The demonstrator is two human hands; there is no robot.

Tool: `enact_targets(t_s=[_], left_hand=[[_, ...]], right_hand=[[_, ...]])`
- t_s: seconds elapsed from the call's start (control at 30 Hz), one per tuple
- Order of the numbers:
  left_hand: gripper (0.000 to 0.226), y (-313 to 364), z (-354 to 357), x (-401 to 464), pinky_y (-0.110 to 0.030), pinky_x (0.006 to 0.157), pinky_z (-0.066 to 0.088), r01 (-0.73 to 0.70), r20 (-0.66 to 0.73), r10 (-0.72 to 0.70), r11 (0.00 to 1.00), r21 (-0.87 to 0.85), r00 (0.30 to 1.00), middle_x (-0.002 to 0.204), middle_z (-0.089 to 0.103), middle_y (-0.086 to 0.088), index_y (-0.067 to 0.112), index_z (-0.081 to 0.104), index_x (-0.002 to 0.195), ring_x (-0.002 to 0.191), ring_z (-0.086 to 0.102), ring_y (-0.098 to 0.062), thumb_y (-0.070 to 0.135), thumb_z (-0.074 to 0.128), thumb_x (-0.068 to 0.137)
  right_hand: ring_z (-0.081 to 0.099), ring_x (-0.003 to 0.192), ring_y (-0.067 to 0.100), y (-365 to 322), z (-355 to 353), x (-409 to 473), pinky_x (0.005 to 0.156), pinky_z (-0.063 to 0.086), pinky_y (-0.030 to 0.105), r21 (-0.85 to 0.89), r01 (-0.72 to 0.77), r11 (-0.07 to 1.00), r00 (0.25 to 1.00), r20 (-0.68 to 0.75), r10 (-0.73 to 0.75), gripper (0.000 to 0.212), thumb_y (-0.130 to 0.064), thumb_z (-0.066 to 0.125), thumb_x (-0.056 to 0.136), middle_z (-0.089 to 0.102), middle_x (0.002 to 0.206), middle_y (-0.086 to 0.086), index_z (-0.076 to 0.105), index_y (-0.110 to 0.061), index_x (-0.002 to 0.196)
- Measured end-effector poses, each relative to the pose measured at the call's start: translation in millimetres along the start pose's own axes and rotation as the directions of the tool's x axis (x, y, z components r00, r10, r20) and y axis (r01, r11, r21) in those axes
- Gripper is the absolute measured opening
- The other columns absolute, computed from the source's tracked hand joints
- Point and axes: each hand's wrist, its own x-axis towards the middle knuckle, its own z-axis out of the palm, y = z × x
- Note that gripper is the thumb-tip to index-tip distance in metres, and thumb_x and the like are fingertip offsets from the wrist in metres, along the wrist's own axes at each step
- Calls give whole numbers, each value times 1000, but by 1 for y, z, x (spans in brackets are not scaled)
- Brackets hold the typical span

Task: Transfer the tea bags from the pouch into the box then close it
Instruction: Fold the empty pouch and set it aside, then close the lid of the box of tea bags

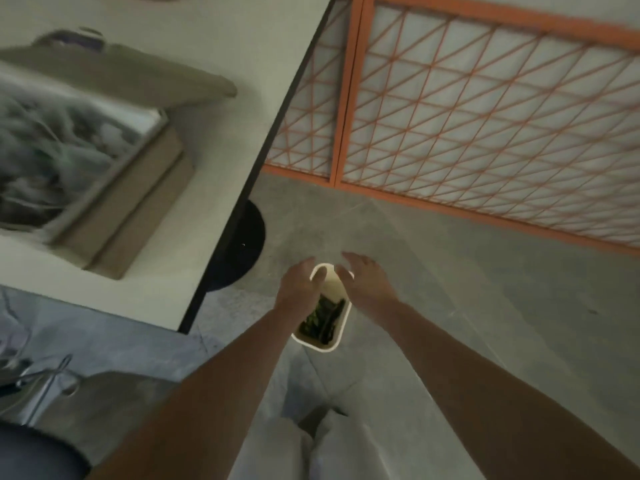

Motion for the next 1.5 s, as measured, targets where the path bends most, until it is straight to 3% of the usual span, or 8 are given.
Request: enact_targets(t_s=[0.37, 0.53, 0.73, 0.9, 1.13, 1.27, 1.37, 1.5], left_hand=[[38, 154, -148, -94, -3, 89, 38, -181, -149, 156, 969, -170, 976, 134, 64, -9, 7, 59, 139, 119, 59, -14, 26, 54, 106], [29, 160, -222, -112, -38, 100, 52, -209, -342, 139, 962, -177, 929, 118, 69, -2, 16, 68, 126, 109, 65, -17, 28, 57, 103], [26, 127, -299, -127, -28, 84, 51, -129, -486, 80, 989, -68, 871, 109, 69, 3, 21, 70, 121, 99, 65, -12, 20, 49, 105], [31, 97, -359, -113, -38, 92, 54, -56, -543, 0, 995, -87, 840, 123, 71, -7, 19, 64, 133, 112, 67, -24, 22, 48, 107], [37, 38, -418, -66, -47, 110, 35, 134, -487, -53, 982, 132, 872, 137, 58, -18, 17, 58, 139, 126, 48, -38, 21, 51, 103], [47, 32, -447, -34, -43, 113, 32, 205, -372, -159, 975, 88, 915, 151, 46, -17, 16, 47, 149, 139, 40, -36, 27, 52, 104], [43, 31, -461, -15, -43, 97, 48, 177, -259, -170, 984, 2, 951, 136, 60, -15, 9, 53, 140, 120, 59, -35, 31, 54, 103], [37, 26, -469, 1, -33, 66, 52, 157, -231, -176, 983, -98, 957, 106, 69, -7, 11, 60, 129, 83, 65, -21, 38, 50, 105]], right_hand=[[32, 142, 27, -99, -167, -74, 115, 22, 37, 201, 9, 980, 999, -54, 2, 49, -39, 37, 104, 38, 154, 8, 39, -16, 147], [41, 134, 32, -144, -186, -64, 109, 32, 40, 220, 41, 975, 999, -11, -39, 44, -35, 44, 101, 50, 142, 12, 52, -10, 136], [58, 107, 25, -208, -180, -37, 87, 43, 33, 300, 147, 943, 988, 2, -155, 18, -29, 46, 94, 62, 103, 5, 63, -29, 99], [55, 124, 23, -261, -166, -29, 97, 41, 27, 461, 63, 885, 984, 122, -133, 38, -25, 53, 99, 58, 134, 8, 55, -8, 133], [45, 133, 31, -307, -144, 0, 105, 36, 36, 351, -66, 934, 978, 208, -9, 56, -45, 37, 103, 48, 146, 14, 43, -8, 144], [60, 84, 24, -327, -132, 22, 70, 40, 31, 472, -188, 862, 980, 144, 135, 45, -46, 41, 102, 64, 95, 10, 66, -9, 101], [47, 55, 17, -331, -126, 32, 56, 34, 30, 575, -276, 770, 954, 67, 291, 32, -28, 52, 100, 51, 64, 4, 56, -11, 73], [51, 57, 13, -338, -132, 46, 49, 35, 26, 610, -253, 751, 945, -10, 326, 16, -19, 56, 97, 61, 74, 4, 68, -9, 95]])
